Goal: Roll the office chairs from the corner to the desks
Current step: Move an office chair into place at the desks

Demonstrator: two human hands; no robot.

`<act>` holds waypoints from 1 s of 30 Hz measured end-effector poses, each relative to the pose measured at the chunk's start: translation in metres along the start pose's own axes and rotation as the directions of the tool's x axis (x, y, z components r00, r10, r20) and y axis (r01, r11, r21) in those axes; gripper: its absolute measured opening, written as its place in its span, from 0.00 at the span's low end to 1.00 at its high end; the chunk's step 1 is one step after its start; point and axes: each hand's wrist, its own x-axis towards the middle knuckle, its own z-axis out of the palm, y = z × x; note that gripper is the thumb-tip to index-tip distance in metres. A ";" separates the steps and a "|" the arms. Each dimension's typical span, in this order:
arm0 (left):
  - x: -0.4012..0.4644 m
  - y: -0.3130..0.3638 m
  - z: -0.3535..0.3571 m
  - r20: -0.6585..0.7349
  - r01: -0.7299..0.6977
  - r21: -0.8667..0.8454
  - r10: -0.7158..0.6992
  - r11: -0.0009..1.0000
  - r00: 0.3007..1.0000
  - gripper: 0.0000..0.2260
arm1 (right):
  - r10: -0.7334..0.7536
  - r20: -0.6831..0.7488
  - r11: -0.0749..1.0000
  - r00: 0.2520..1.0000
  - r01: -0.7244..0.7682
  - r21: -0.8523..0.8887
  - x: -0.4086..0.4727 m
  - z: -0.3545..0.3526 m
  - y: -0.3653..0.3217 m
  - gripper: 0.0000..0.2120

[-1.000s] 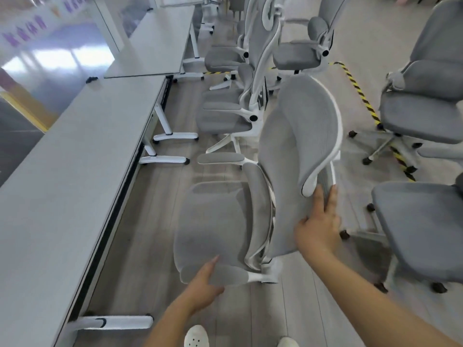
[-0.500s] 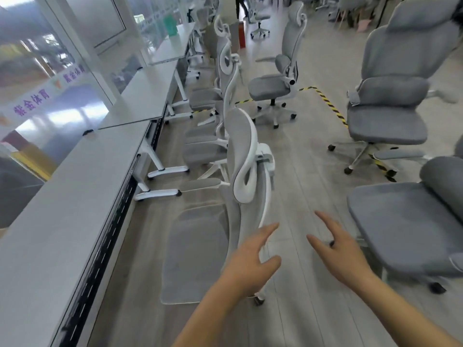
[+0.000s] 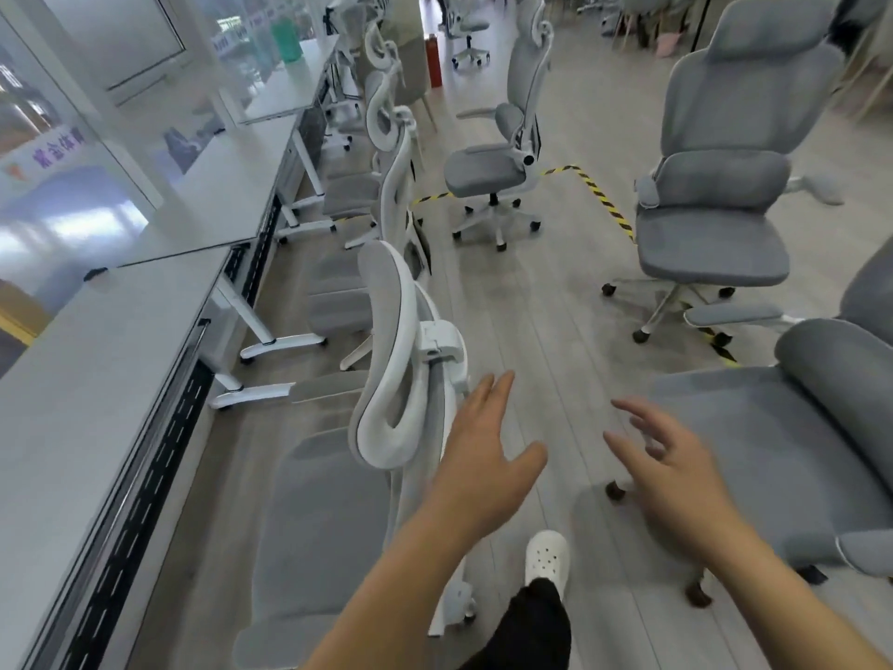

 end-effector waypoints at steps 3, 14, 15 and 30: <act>0.025 0.034 -0.016 0.044 -0.101 0.004 0.101 0.995 0.994 0.34 | -0.019 -0.029 0.999 0.999 0.020 0.027 0.057 -0.007 -0.018 0.15; 0.223 0.072 -0.218 -0.132 -0.051 0.279 0.090 0.959 0.987 0.33 | -0.229 0.191 0.972 0.955 0.212 0.102 0.349 0.063 -0.162 0.14; 0.251 0.065 -0.227 -0.146 -0.005 0.307 0.053 0.952 0.988 0.33 | -0.249 0.212 0.967 0.945 0.231 0.106 0.368 0.068 -0.166 0.14; 0.524 -0.015 -0.284 -0.185 0.338 0.333 -0.290 0.880 0.939 0.31 | -0.116 0.442 0.993 0.890 0.117 0.024 0.679 0.069 -0.109 0.14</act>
